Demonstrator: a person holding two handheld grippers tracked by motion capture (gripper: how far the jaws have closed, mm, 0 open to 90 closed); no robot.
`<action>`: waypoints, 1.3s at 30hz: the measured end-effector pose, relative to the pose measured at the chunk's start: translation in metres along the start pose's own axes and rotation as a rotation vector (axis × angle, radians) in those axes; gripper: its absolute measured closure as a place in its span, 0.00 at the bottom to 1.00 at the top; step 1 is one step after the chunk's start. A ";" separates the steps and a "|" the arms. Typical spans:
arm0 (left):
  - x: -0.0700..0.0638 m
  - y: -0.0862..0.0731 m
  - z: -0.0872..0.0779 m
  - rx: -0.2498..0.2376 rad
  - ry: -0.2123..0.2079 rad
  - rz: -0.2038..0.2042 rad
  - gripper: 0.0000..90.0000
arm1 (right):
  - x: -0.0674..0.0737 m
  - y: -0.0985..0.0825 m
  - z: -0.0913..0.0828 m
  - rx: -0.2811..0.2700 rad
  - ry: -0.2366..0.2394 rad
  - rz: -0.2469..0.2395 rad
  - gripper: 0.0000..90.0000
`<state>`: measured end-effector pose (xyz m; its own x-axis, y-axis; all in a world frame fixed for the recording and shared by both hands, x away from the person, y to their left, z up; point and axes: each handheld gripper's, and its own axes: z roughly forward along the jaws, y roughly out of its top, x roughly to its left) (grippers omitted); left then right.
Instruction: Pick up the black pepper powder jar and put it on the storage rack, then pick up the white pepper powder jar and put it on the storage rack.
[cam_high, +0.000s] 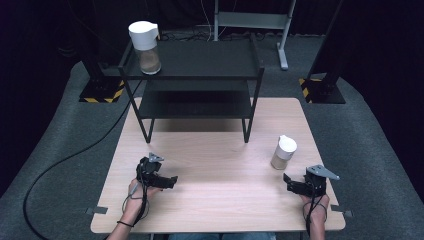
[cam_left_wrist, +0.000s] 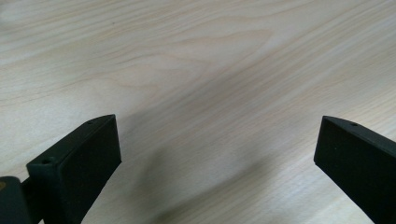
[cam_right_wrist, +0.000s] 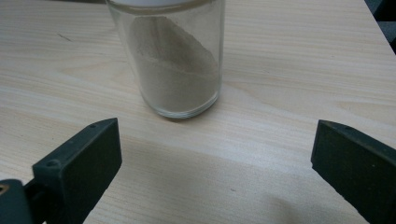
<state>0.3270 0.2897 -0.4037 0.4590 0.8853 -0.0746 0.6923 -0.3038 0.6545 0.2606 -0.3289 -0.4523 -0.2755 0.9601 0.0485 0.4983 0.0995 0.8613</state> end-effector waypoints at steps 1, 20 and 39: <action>-0.002 -0.002 0.001 -0.002 0.007 0.001 0.00 | 0.000 0.000 0.000 0.000 0.000 0.000 0.01; -0.022 -0.035 0.014 -0.083 0.092 0.002 0.00 | 0.002 0.001 0.001 0.006 -0.008 -0.005 0.01; -0.026 -0.039 0.014 -0.094 0.106 -0.007 0.00 | 0.008 0.004 0.002 0.022 -0.036 -0.013 0.01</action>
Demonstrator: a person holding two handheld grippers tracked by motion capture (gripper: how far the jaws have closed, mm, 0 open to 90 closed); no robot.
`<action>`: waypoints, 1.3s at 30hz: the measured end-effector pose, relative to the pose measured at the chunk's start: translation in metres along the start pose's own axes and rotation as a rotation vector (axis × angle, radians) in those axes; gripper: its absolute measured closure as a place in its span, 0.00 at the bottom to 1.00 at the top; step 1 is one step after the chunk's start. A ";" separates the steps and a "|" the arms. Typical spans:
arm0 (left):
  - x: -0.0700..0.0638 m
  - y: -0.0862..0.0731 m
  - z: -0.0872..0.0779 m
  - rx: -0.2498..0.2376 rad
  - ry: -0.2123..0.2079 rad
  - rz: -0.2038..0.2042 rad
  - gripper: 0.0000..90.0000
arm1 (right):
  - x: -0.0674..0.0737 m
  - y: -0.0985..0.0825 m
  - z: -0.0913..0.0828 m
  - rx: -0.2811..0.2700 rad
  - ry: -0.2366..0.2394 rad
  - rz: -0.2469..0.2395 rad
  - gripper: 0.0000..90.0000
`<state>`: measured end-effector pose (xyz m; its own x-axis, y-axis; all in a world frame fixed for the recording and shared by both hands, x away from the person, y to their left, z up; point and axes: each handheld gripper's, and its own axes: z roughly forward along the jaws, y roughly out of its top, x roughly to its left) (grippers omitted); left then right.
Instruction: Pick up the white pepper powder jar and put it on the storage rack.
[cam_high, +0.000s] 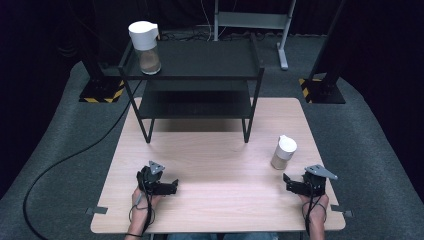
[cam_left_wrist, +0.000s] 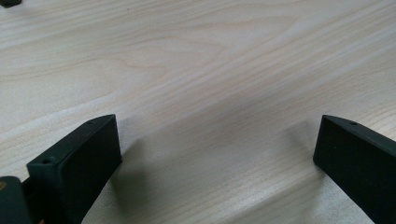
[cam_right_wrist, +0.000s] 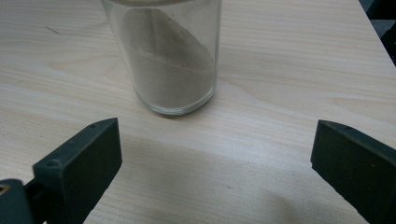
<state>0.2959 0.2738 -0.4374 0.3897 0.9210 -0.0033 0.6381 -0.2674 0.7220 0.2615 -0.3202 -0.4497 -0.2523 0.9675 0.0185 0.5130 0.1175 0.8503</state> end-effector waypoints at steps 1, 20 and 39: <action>0.000 0.000 0.000 -0.001 0.000 0.000 0.00 | 0.001 0.001 0.000 0.005 -0.001 -0.002 0.01; 0.000 -0.001 -0.001 -0.003 -0.010 0.016 0.00 | 0.015 0.044 0.016 0.054 0.017 -0.012 0.00; 0.001 0.000 0.000 0.000 -0.016 0.016 0.00 | 0.027 0.080 0.044 0.061 0.018 -0.062 0.17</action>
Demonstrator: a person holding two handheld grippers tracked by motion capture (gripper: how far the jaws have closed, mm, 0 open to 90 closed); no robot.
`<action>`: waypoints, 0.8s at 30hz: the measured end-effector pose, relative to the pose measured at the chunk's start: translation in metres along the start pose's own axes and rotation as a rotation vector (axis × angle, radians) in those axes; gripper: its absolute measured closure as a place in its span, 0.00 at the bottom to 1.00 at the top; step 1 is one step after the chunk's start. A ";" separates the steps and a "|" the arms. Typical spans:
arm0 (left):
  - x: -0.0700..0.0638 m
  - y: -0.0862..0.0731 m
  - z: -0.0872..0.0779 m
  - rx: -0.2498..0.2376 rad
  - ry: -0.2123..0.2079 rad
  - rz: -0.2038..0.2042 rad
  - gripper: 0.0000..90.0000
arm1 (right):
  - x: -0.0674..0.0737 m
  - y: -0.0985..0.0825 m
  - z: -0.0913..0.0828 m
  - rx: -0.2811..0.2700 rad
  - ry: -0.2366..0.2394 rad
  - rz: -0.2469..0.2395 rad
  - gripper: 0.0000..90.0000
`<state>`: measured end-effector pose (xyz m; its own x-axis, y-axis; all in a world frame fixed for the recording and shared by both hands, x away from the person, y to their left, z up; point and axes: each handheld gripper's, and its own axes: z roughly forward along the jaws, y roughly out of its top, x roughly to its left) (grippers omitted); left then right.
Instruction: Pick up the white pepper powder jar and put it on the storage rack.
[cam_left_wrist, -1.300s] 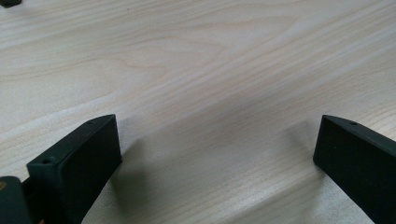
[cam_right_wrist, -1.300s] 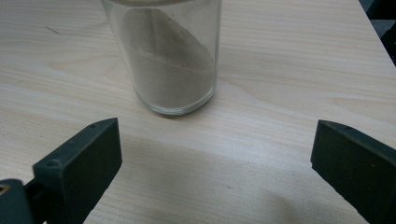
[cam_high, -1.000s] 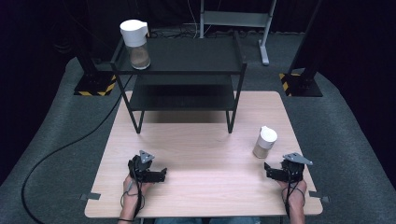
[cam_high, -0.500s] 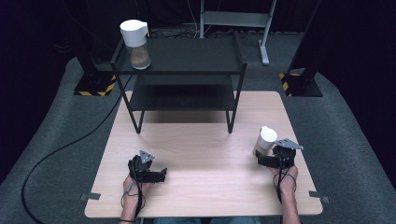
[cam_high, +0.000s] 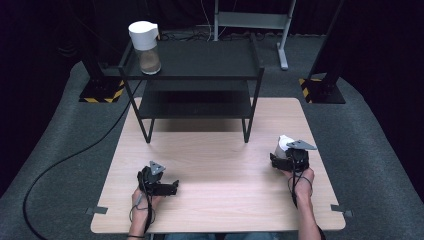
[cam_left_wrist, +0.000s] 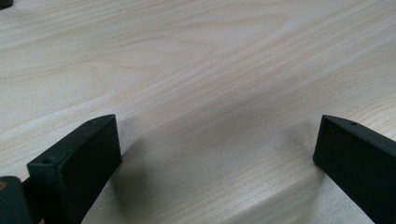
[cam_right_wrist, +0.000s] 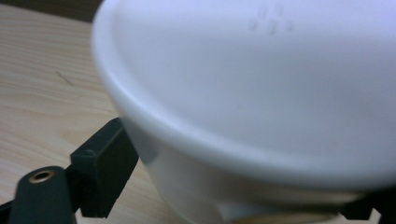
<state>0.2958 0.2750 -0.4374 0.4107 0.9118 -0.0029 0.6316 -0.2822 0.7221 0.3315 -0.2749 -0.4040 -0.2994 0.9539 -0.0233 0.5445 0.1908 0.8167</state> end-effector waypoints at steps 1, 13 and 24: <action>0.000 0.000 0.000 0.000 0.000 0.000 0.00 | -0.001 0.001 0.001 0.013 0.001 0.002 0.19; 0.000 0.000 0.000 -0.001 -0.001 -0.003 0.00 | 0.001 -0.008 0.004 -0.002 -0.015 0.026 0.33; 0.001 0.000 0.000 -0.002 -0.005 -0.003 0.01 | -0.004 -0.002 -0.008 -0.010 -0.001 0.038 0.33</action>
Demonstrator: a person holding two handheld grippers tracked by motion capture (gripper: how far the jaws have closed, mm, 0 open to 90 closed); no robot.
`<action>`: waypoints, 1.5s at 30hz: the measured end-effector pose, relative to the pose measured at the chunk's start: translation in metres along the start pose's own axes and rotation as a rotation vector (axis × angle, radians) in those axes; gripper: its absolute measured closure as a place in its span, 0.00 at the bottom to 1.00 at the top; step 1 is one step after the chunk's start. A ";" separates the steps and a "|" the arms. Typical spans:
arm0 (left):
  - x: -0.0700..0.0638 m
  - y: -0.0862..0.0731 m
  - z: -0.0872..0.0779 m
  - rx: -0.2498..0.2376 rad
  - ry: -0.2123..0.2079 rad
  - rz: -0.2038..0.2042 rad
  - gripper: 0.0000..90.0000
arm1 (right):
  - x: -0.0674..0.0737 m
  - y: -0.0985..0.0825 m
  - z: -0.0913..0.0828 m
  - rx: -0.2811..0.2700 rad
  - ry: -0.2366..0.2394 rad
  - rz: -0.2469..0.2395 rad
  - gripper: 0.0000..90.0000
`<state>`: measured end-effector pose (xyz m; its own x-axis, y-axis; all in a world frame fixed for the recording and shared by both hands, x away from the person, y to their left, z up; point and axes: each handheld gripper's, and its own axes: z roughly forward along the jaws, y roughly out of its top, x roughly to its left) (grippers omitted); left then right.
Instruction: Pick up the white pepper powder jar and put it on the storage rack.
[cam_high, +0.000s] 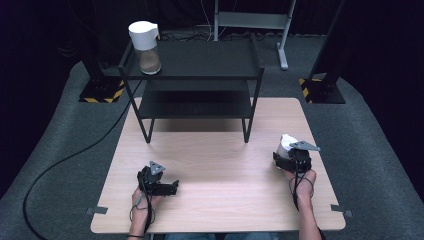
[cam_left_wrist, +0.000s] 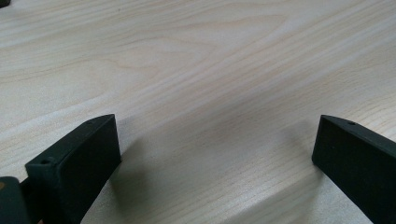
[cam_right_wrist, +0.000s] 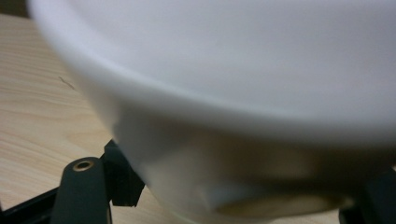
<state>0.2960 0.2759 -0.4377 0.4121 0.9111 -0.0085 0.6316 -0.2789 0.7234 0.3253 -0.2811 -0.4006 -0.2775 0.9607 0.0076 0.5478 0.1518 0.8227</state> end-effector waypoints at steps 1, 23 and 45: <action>0.000 0.000 0.000 0.000 0.001 0.000 0.01 | 0.000 0.001 -0.002 0.000 0.000 -0.001 0.33; 0.000 0.000 0.000 0.000 0.002 0.000 0.00 | 0.010 0.040 -0.042 -0.036 0.034 -0.092 0.33; 0.000 0.000 0.000 0.001 0.000 0.000 0.00 | 0.020 0.073 -0.063 -0.076 0.087 -0.162 0.33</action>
<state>0.2962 0.2759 -0.4376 0.4116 0.9113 -0.0086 0.6323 -0.2787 0.7228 0.3106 -0.2655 -0.3046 -0.4260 0.9010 -0.0823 0.4302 0.2817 0.8576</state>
